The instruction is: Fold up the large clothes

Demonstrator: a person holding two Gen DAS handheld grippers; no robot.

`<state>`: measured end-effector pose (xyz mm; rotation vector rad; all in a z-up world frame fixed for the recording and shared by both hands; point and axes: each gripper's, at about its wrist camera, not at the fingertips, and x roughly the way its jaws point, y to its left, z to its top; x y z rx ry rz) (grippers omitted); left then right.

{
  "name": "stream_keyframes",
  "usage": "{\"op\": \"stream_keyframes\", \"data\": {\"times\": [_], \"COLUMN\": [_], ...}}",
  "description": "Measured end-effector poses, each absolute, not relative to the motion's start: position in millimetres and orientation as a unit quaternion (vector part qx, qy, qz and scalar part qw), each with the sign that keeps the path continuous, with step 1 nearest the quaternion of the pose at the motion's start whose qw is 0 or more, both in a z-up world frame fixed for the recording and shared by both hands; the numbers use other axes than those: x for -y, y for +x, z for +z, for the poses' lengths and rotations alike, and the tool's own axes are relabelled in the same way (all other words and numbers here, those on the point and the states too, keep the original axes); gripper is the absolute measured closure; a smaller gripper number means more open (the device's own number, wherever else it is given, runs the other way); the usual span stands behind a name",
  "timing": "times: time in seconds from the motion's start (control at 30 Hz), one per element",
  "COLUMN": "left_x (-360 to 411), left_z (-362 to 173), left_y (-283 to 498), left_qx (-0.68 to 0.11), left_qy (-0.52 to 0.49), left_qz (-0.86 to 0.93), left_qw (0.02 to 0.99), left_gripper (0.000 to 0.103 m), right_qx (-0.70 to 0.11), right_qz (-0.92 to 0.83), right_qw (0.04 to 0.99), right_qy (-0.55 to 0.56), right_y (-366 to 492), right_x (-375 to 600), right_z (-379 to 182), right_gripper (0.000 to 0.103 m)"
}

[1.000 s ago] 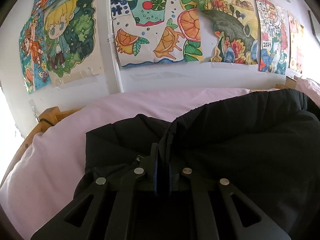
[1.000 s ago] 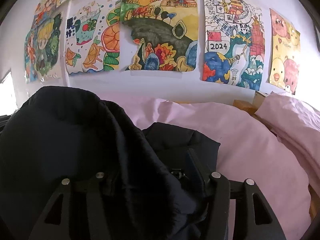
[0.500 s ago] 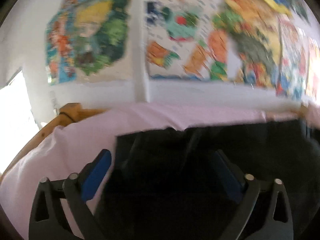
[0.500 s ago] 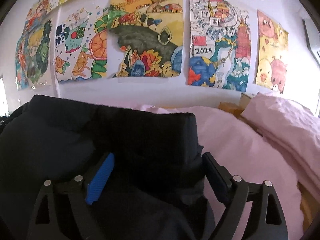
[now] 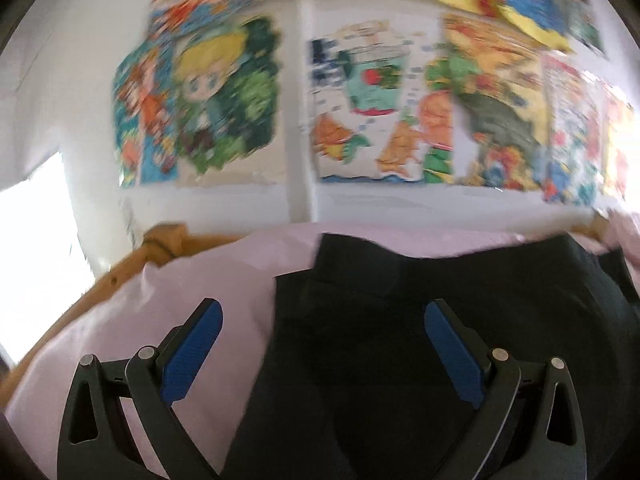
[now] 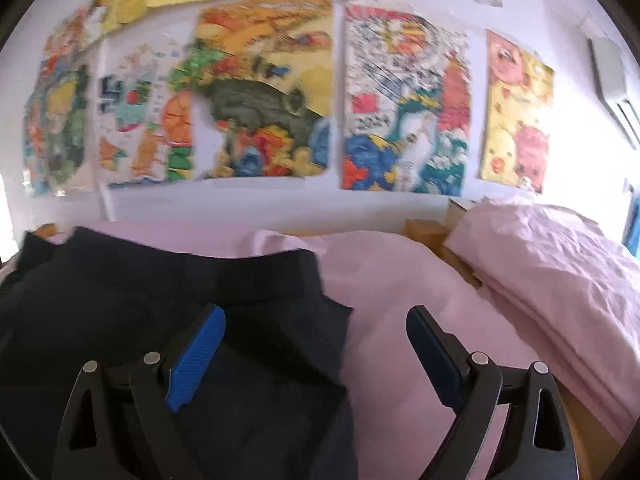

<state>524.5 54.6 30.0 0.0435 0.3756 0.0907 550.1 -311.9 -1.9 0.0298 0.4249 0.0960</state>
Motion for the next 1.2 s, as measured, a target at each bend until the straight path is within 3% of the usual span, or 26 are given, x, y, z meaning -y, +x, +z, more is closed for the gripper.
{"op": "stream_keyframes", "data": {"times": [0.13, 0.33, 0.57, 0.87, 1.2], "left_x": [-19.0, 13.4, -6.0, -27.0, -40.2], "left_z": [31.8, 16.9, 1.3, -26.6, -46.4], "left_y": [516.3, 548.5, 597.7, 648.2, 680.7], "left_qx": [-0.182, -0.236, -0.267, -0.331, -0.357], "left_qy": [0.064, 0.083, 0.037, -0.006, -0.04], "left_qz": [-0.016, -0.058, -0.032, -0.033, -0.041], "left_qw": [0.981, 0.967, 0.963, 0.943, 0.932], "left_gripper": [0.004, 0.004, 0.003, 0.001, 0.001], "right_qx": [-0.197, -0.216, -0.253, -0.307, -0.364], "right_qz": [0.111, 0.179, 0.178, 0.178, 0.182], "right_qw": [0.974, 0.958, 0.95, 0.935, 0.914], "right_qy": [-0.002, -0.063, -0.039, -0.02, -0.001], "right_y": [528.4, 535.9, 587.8, 640.1, 689.1], "right_x": [289.3, 239.8, 231.8, 230.1, 229.5], "right_z": [5.5, -7.8, -29.3, -56.7, -87.7], "right_gripper": [0.011, 0.011, 0.011, 0.0, 0.0]}}
